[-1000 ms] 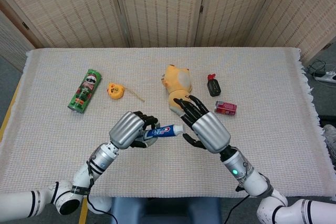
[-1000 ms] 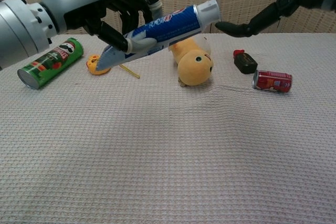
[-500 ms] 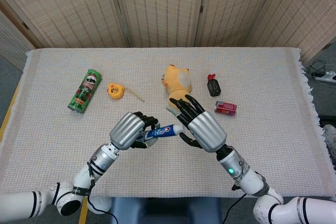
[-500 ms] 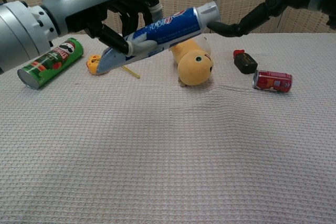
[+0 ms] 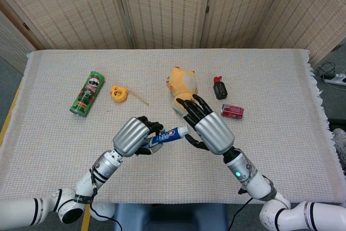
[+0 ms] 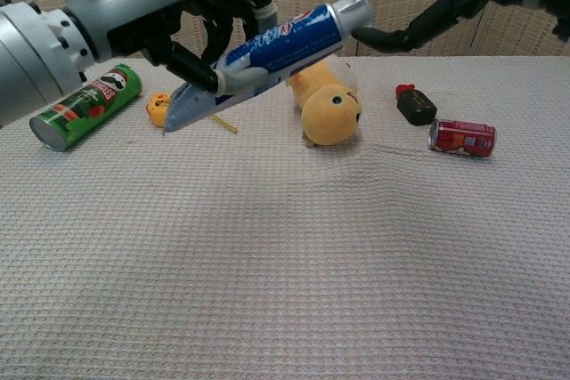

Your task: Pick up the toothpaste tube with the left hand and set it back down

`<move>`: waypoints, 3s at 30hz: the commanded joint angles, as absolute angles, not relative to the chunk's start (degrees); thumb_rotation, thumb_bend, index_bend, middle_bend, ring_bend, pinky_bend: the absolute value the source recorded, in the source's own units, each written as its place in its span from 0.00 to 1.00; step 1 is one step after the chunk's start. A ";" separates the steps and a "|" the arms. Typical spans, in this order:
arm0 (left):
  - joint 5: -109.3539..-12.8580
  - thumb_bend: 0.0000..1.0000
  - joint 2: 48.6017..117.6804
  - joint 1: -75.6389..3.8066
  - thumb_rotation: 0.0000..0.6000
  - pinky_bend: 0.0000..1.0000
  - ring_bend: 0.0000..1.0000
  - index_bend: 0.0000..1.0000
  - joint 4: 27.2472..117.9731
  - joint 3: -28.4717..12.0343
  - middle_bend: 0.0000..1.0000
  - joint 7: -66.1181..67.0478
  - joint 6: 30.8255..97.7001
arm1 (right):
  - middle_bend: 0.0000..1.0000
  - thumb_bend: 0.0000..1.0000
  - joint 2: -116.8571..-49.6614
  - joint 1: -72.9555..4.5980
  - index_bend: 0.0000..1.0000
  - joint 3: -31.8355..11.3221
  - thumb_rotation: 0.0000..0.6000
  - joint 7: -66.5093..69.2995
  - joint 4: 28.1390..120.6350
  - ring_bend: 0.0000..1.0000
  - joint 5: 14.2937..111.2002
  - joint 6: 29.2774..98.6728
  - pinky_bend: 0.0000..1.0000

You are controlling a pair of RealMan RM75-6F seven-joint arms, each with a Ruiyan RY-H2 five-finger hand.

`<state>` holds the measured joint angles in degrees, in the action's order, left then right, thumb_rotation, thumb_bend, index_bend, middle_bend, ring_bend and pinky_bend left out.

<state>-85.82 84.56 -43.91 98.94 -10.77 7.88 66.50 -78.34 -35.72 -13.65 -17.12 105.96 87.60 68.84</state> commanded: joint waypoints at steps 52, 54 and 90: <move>-85.47 0.76 89.17 -42.02 1.00 0.53 0.67 0.76 83.18 -5.55 0.79 13.80 63.80 | 0.10 0.41 -68.54 -28.79 0.00 -8.25 1.00 -14.19 107.67 0.13 89.20 76.48 0.04; -85.07 0.76 90.63 -42.34 1.00 0.52 0.64 0.72 80.93 -5.41 0.76 15.16 62.94 | 0.10 0.41 -67.57 -27.29 0.00 -7.68 1.00 -12.99 106.94 0.13 89.47 78.02 0.04; -69.58 0.56 76.60 -24.44 1.00 0.25 0.29 0.29 89.14 -8.34 0.35 10.89 76.86 | 0.00 0.41 -56.79 -15.36 0.00 -0.89 1.00 14.75 93.03 0.09 88.70 79.01 0.03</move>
<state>-70.78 79.41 -28.70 87.16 -8.66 13.69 72.54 -57.29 -16.66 -1.57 13.24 94.23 87.75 77.55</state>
